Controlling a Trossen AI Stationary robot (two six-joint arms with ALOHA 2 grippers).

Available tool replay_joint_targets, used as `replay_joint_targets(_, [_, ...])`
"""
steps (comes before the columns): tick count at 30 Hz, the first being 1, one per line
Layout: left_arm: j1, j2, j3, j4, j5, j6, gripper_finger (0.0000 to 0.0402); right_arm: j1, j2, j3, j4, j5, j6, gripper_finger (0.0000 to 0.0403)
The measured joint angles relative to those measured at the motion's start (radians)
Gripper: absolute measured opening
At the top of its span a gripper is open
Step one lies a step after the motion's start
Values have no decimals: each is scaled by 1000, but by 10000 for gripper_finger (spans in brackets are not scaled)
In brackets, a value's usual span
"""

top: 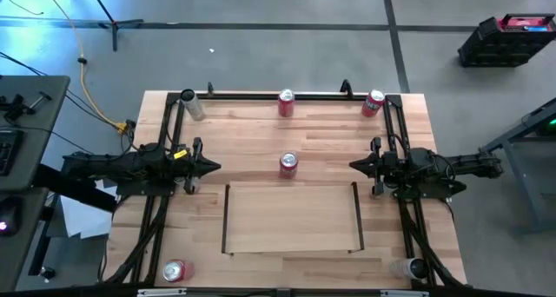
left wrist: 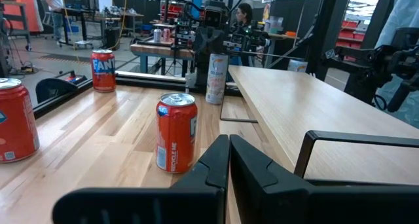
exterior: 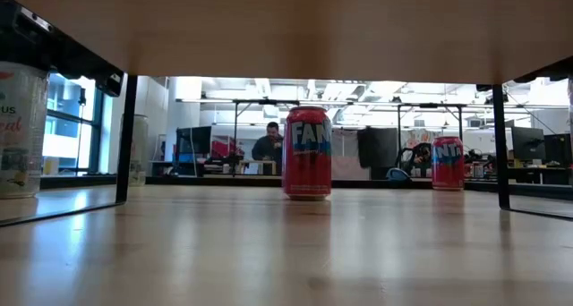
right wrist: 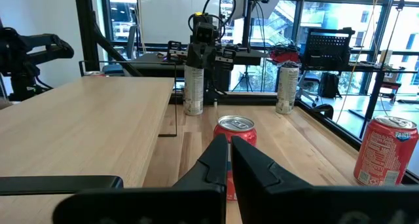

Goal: Place canned beverage on shelf

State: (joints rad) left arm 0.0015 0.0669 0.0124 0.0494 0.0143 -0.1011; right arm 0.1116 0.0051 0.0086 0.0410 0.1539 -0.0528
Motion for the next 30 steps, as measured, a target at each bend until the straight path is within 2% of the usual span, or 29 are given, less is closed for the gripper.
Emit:
replay_joint_targets(19, [0, 0, 0, 2, 0, 0, 5, 0, 0, 0, 0, 0, 0, 5])
replay_joint_targets(24, [0, 0, 0, 88, 0, 6, 5, 0, 0, 0, 0, 0, 0, 5])
replay_joint_targets(30, [0, 0, 0, 107, 0, -1, 5, 0, 0, 0, 0, 4, 1, 5])
